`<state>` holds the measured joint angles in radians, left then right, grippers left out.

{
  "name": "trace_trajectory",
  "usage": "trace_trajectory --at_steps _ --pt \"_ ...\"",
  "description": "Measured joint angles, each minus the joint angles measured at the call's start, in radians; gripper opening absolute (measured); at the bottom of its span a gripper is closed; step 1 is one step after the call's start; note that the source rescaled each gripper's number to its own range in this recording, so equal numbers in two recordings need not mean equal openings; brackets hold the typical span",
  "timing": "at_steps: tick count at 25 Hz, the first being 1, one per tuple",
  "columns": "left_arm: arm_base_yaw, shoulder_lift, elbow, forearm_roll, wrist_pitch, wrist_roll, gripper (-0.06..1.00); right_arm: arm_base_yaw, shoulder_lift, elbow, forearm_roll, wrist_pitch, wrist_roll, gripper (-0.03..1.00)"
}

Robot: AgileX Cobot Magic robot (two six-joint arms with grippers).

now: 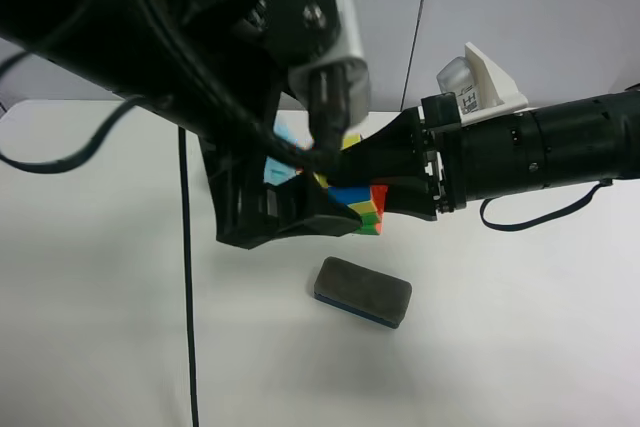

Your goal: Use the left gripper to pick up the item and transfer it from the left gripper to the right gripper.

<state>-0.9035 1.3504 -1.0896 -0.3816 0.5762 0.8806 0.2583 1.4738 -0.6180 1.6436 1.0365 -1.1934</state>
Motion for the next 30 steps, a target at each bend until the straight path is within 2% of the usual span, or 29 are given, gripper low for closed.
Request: trace_trajectory --at_steps 3,7,13,16,19,25,30 --pt "0.0 -0.088 0.0 0.01 0.075 -0.104 0.99 0.0 0.0 0.0 0.0 0.0 0.0 0.0" --pt "0.0 -0.219 0.0 0.086 0.222 -0.264 0.99 0.0 0.0 0.0 -0.009 0.0 0.0 0.0" --pt "0.0 -0.414 0.0 0.318 0.426 -0.528 0.99 0.0 0.0 0.0 -0.02 0.0 0.0 0.0" --pt "0.0 -0.507 0.025 0.423 0.477 -0.616 0.99 0.0 0.0 0.0 -0.034 0.0 0.0 0.0" --pt "0.0 -0.604 0.087 0.486 0.518 -0.689 1.0 0.0 0.0 0.0 -0.034 0.0 0.0 0.0" --pt "0.0 -0.813 0.24 0.505 0.541 -0.833 1.0 0.0 0.0 0.0 -0.034 0.0 0.0 0.0" --pt "0.0 -1.014 0.379 0.477 0.543 -0.85 1.0 0.0 0.0 0.0 -0.034 0.0 0.0 0.0"
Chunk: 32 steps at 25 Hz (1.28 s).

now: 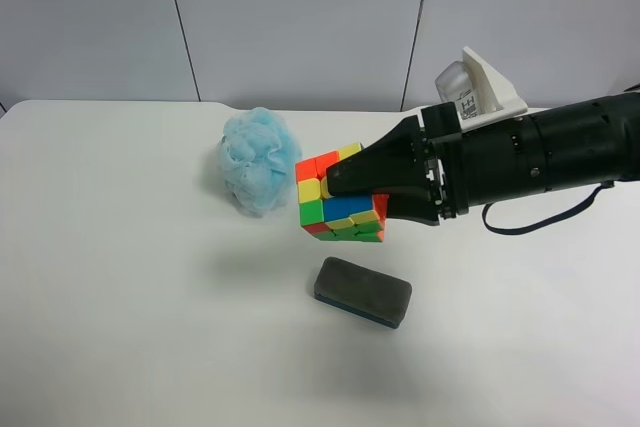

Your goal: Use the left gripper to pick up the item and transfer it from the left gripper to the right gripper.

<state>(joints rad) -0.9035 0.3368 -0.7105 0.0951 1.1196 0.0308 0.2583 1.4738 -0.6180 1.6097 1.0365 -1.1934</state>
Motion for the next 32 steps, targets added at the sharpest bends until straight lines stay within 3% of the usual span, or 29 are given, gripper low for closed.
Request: trace_trajectory --at_steps 10,16,28,32 --pt "0.0 -0.328 0.125 -0.05 0.004 -0.003 1.0 0.0 0.0 0.0 -0.005 0.0 0.0 0.0" --pt "0.0 -0.344 0.178 -0.095 -0.014 -0.007 1.0 0.0 0.0 0.0 -0.011 0.0 0.0 0.0" --pt "0.002 -0.344 0.203 -0.103 -0.058 -0.007 1.0 0.0 0.0 0.0 -0.012 0.0 0.002 0.0" --pt "0.084 -0.344 0.203 -0.104 -0.058 -0.007 1.0 0.0 0.0 0.0 -0.027 -0.01 0.002 0.0"
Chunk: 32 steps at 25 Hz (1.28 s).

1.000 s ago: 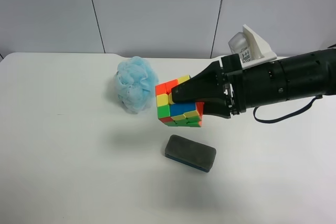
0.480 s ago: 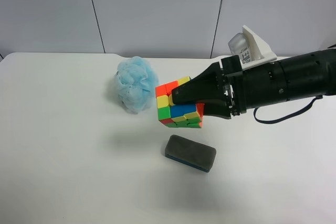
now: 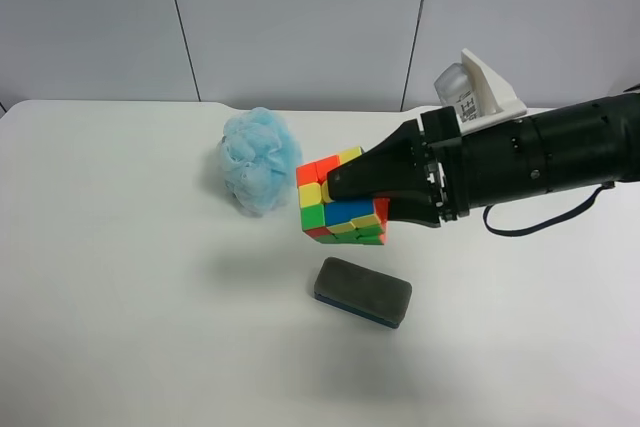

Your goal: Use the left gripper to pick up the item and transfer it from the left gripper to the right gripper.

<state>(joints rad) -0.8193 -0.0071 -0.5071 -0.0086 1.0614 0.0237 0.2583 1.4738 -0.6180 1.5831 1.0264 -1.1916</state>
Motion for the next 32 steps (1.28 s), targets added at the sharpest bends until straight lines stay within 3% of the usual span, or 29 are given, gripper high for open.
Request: trace_trajectory --at_steps 7,10,13,16,22,25,28,32 --pt "0.291 0.0 0.0 -0.001 0.0 -0.001 1.0 0.0 0.0 -0.004 -0.042 -0.053 0.001 0.0" --pt "0.439 0.0 0.0 -0.001 0.0 -0.002 1.0 0.0 0.001 -0.051 -0.123 -0.083 0.041 0.0" --pt "0.56 0.0 0.0 -0.002 -0.001 -0.002 1.0 0.0 0.001 -0.156 -0.282 -0.12 0.16 0.0" --pt "0.645 0.0 0.0 -0.001 -0.001 -0.002 1.0 0.0 0.002 -0.268 -0.533 -0.17 0.348 0.0" --pt "0.725 0.0 0.001 -0.002 -0.001 -0.002 1.0 0.0 0.002 -0.41 -1.105 -0.205 0.786 0.0" --pt "0.729 0.0 0.001 -0.002 -0.001 -0.002 1.0 0.0 0.002 -0.418 -1.319 -0.226 0.935 0.0" --pt "0.729 0.0 0.001 -0.002 -0.001 -0.002 1.0 0.0 0.021 -0.419 -1.411 -0.251 1.012 0.0" --pt "0.729 0.0 0.001 -0.002 -0.001 -0.002 1.0 0.0 0.099 -0.419 -1.429 -0.299 1.029 0.0"
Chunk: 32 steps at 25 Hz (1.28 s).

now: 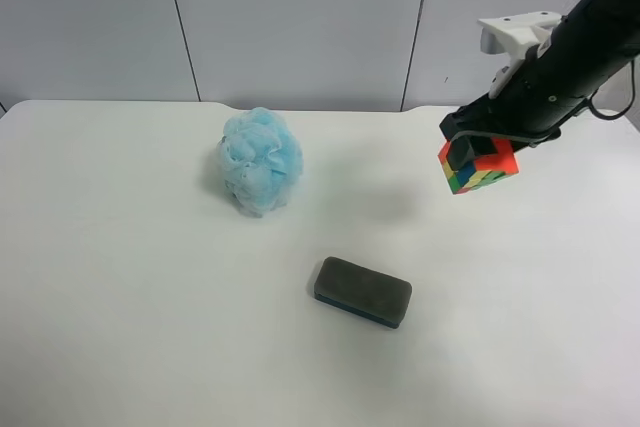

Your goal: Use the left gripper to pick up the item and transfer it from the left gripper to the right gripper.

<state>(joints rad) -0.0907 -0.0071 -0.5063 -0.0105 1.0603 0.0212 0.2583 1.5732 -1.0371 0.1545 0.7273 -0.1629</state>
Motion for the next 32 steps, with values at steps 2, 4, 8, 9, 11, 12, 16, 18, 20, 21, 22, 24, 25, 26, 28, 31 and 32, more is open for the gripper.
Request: trace_trajectory --at_steps 2,4,8,9,11,12,16,18,20,21,22,24,25,26,28,31,32 --pt "0.0 0.0 0.0 0.0 0.0 0.0 1.0 0.0 0.044 0.0 -0.002 -0.033 0.0 0.0" --pt "0.0 0.0 0.0 0.0 0.0 0.0 1.0 0.0 0.084 0.0 -0.003 -0.065 0.0 0.0" --pt "0.0 0.0 0.0 0.0 -0.001 0.0 1.0 0.0 0.152 0.0 0.029 -0.116 0.0 0.0" --pt "0.0 0.0 0.0 0.0 -0.001 0.0 1.0 0.0 0.167 0.0 0.044 -0.128 0.0 0.0" --pt "0.0 0.0 0.0 0.0 -0.001 0.0 1.0 0.0 0.191 0.0 0.068 -0.141 0.0 0.0" --pt "0.0 0.0 0.0 0.0 -0.001 0.0 1.0 0.0 0.2 0.0 0.082 -0.15 0.0 0.0" --pt "0.0 0.0 0.0 0.0 -0.001 0.0 1.0 0.0 0.237 -0.001 0.13 -0.16 0.0 0.0" --pt "0.0 0.0 0.0 0.0 -0.001 0.0 1.0 0.0 0.256 -0.001 0.137 -0.16 0.0 0.0" --pt "0.0 0.0 0.0 0.0 -0.001 0.0 1.0 0.0 0.265 -0.001 0.143 -0.163 0.0 0.0" --pt "0.0 0.0 0.0 0.0 -0.001 0.0 1.0 0.0 0.265 -0.001 0.144 -0.167 0.0 0.0" --pt "0.0 0.0 0.0 0.0 -0.001 0.0 1.0 0.0 0.265 -0.001 0.144 -0.173 0.0 0.0" --pt "0.0 0.0 0.0 0.0 -0.001 0.0 1.0 0.0 0.265 -0.001 0.144 -0.181 0.0 0.0" --pt "0.0 0.0 0.0 0.0 -0.001 0.0 1.0 0.0 0.265 -0.001 0.147 -0.181 0.0 0.0" --pt "0.0 0.0 0.0 0.0 -0.001 0.0 1.0 0.0 0.265 -0.001 0.151 -0.181 0.0 0.0" --pt "0.0 0.0 0.0 0.0 -0.001 0.0 1.0 0.0 0.265 -0.001 0.151 -0.18 0.0 0.0" --pt "0.0 0.0 0.0 0.0 -0.001 0.0 1.0 0.0 0.265 -0.002 0.151 -0.181 0.0 0.45" --pt "0.0 0.0 0.0 0.0 -0.001 0.0 1.0 0.0 0.265 -0.002 0.151 -0.183 0.0 0.67"
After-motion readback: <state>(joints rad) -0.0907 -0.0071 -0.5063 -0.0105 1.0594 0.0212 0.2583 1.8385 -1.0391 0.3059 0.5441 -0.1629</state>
